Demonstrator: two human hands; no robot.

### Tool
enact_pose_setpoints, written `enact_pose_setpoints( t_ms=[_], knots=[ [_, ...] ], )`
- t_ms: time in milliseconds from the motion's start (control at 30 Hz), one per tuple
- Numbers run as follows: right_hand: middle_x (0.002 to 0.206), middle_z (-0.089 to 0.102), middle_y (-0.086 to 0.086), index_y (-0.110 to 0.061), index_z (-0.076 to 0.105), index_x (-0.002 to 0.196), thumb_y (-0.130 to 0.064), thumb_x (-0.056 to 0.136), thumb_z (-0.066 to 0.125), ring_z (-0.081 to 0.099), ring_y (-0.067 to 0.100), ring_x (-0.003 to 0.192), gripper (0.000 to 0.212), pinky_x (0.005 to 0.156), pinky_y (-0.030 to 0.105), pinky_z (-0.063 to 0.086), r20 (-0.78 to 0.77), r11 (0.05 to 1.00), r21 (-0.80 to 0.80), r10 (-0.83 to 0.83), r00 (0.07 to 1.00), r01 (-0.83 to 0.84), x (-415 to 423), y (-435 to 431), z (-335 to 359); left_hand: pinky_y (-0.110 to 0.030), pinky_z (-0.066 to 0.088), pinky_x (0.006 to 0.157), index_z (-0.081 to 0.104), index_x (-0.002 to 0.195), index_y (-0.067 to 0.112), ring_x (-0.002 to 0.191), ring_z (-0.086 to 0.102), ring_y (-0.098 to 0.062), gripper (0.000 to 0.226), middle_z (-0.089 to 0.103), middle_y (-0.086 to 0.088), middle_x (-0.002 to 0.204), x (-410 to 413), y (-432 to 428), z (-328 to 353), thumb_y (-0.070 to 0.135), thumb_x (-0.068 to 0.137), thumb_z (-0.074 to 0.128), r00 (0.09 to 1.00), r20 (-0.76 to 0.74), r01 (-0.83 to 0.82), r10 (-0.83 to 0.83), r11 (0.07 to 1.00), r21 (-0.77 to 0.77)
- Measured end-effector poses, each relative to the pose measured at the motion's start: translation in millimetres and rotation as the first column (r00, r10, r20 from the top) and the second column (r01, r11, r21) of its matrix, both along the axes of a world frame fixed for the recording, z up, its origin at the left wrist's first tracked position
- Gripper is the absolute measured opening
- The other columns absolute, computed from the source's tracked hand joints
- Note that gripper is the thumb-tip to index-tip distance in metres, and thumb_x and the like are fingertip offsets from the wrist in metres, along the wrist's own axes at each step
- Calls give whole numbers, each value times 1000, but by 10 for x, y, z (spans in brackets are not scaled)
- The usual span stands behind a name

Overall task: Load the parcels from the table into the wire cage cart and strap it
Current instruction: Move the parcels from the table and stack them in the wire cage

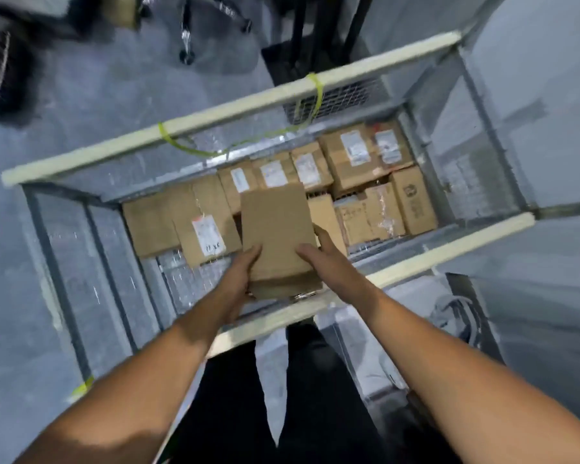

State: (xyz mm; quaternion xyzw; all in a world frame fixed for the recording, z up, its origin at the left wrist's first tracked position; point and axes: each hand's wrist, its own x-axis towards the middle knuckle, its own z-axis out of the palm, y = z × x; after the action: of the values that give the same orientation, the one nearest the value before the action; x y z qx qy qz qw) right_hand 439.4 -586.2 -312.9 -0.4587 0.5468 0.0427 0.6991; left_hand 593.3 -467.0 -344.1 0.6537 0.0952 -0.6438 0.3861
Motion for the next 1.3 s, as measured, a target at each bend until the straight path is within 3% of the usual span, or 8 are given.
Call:
enact_pose_setpoints(
  t_ms=[267,433,567,767,1000,1133,1233,1300],
  knots=[
    [126,65,-15,-31,37,154,-37,102,61,64,12,116,57,99,27,49,-44,967,9,254,966,-254,346,-346,-1890,-31,56,66,63,126,25,90,73,-20,42,76,-1,111,78,-126,-1776,57,103,48,993,32,-115,111,982,150],
    [158,48,-5,-35,20,163,-51,99,59,50,18,138,77,118,40,38,-110,923,-19,381,918,-385,323,-275,-2948,-44,56,81,58,133,26,110,68,-28,51,71,-3,124,71,-60,-2807,64,100,47,989,95,-126,112,980,154],
    [166,37,-6,-44,4,164,-60,99,58,42,19,144,86,119,36,31,-113,870,-32,486,867,-492,300,-216,-3375,-29,60,61,57,110,40,83,75,-4,18,77,20,96,77,89,-3233,56,101,55,961,218,-204,171,969,140],
    [172,22,5,-27,-7,166,-57,102,52,32,27,153,92,126,48,28,-146,754,-101,635,759,-650,329,-197,-3773,-42,53,98,45,143,26,112,66,-23,54,65,5,124,60,22,-3497,56,99,52,865,500,-56,-51,979,196],
    [171,19,11,-15,2,167,-51,100,59,16,30,156,95,127,44,20,-455,367,-273,765,455,-889,212,-279,-4078,-22,45,82,36,143,15,107,57,-16,52,51,-8,135,-11,-77,-3712,17,96,58,752,626,46,-208,963,265],
    [171,19,12,-19,4,167,-47,102,56,17,32,156,87,126,46,24,-473,303,-244,792,386,-921,188,-341,-3966,-34,56,98,23,157,16,132,55,-30,69,46,-14,155,-2,-23,-3622,4,99,58,779,547,217,-308,950,225],
    [167,28,13,-21,14,166,-47,103,53,28,34,151,78,120,46,33,-494,309,-201,788,368,-930,195,-442,-3595,-14,54,56,27,158,25,107,66,-27,62,48,-14,150,64,43,-3306,17,104,56,813,468,253,-345,935,249],
    [162,36,14,-21,21,165,-48,104,51,41,37,143,73,113,45,41,-503,325,-150,788,355,-934,235,-511,-3161,-23,53,69,39,155,24,100,66,-26,51,55,-10,143,143,78,-2924,31,106,52,759,492,331,-426,904,271]
  ],
)
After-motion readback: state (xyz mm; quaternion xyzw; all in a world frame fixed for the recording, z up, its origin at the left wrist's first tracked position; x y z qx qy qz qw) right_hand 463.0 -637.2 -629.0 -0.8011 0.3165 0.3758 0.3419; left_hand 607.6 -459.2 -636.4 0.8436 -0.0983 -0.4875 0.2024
